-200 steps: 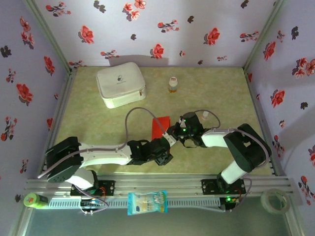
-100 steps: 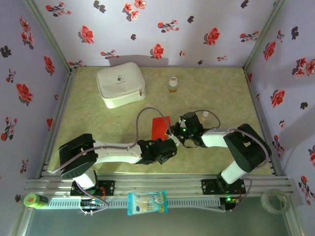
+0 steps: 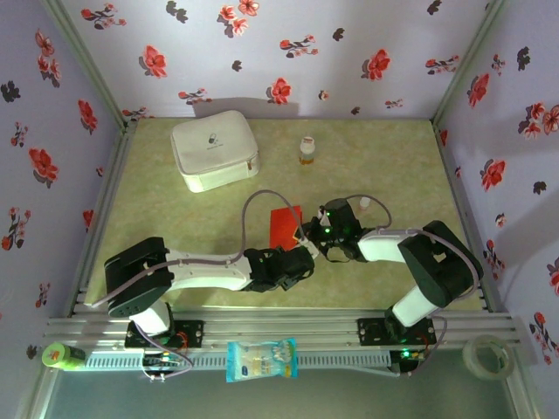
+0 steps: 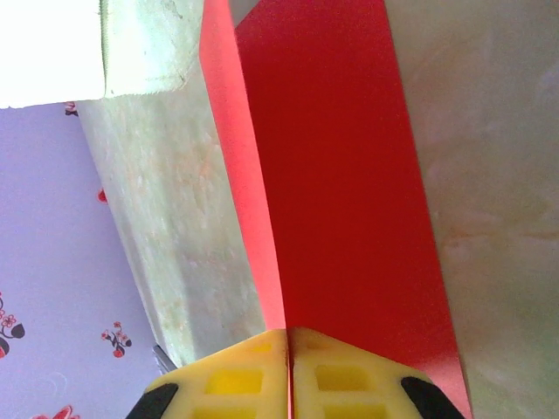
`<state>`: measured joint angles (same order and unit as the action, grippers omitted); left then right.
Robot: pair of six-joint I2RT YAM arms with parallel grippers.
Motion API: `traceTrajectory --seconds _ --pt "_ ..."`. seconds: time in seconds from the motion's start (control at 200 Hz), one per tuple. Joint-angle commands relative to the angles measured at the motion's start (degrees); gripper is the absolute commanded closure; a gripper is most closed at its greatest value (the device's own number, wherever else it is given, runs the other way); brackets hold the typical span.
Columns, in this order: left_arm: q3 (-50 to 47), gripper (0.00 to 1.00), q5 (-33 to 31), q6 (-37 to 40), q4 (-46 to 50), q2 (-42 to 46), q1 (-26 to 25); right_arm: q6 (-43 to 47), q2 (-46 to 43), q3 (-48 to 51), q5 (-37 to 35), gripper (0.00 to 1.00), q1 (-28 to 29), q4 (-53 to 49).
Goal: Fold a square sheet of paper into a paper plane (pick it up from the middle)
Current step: Fold the triangle a second time at the center of the table.
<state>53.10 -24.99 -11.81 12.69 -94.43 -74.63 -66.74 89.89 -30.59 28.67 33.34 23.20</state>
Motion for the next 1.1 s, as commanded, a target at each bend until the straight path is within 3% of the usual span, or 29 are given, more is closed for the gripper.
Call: traceTrajectory --seconds 0.0,0.235,0.485,0.655,0.83,1.095 --pt "1.04 0.98 -1.56 -0.29 0.22 0.48 -0.21 -0.5 -1.59 -0.09 -1.07 0.9 -0.34 -1.72" --pt "-0.02 1.0 1.69 -1.65 -0.86 2.3 1.39 2.02 -3.67 -0.52 -2.84 0.84 -0.39 -6.46" --pt "-4.18 1.0 16.67 -5.6 -5.33 7.56 7.05 8.17 -11.97 -1.89 -11.26 0.61 -1.33 -22.76" --pt "-7.62 1.0 28.18 -9.3 -10.0 9.96 13.02 8.99 -18.31 -0.27 -15.58 0.59 -1.7 -28.1" --pt "-9.17 1.0 34.0 -11.32 -12.17 9.88 16.32 8.02 -20.15 2.52 -10.57 0.68 -1.57 -25.01" --pt "-10.03 1.0 34.97 -12.97 -13.3 9.53 18.09 7.84 -16.5 2.74 -6.65 0.93 2.95 -21.29"
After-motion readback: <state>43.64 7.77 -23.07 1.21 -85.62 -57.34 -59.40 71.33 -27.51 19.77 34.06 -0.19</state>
